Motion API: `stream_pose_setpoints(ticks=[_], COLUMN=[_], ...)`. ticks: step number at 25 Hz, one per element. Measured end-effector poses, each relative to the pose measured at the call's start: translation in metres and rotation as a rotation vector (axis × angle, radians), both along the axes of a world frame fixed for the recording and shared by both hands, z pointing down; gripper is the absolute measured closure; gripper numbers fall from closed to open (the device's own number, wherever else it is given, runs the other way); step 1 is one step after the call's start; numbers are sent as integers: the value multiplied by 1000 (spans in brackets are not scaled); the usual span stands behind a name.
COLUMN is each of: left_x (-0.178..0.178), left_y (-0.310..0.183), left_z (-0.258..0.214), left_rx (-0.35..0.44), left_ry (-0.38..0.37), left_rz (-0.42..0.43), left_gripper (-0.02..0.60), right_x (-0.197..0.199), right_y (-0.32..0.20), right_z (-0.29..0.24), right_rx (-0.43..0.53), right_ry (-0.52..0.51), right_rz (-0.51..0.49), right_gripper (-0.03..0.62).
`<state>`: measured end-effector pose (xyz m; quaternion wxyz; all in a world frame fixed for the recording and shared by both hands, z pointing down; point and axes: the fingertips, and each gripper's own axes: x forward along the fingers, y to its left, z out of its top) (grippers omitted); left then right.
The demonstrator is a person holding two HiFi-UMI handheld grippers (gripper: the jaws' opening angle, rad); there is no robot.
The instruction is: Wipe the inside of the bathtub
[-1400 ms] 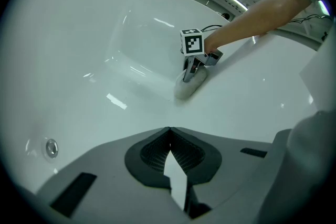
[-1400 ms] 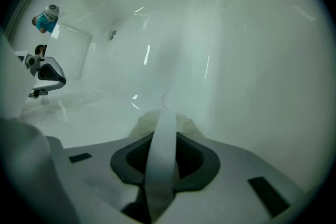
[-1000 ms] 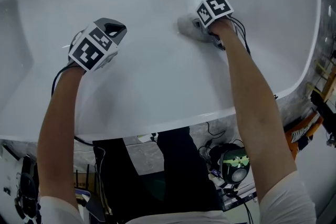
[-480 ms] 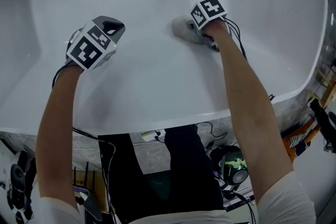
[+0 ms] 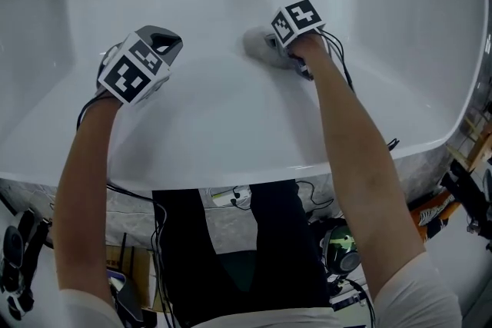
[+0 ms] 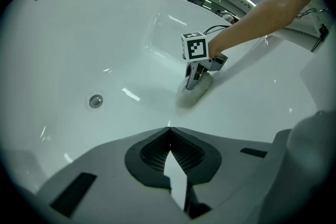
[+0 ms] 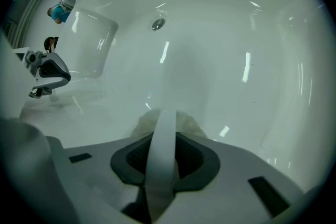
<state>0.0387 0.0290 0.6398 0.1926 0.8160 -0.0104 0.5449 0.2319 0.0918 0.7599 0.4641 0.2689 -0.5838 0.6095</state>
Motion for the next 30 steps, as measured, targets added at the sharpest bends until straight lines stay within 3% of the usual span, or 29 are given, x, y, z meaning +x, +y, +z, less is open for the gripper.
stream_pose_setpoints(ticks=[15,30], left_x=[-117,-251], left_y=[-31,-58], left_z=[-1,3], left_rx=[4,12], left_ry=[-13,-55], left_rz=[-64,-147], left_gripper=[571,571], right_x=[-151,-277], right_y=[-37,-69], right_z=[3,13], right_rx=[2,2], right_ry=[-64,-78], right_rz=[-39,-82], right_gripper=[502,502])
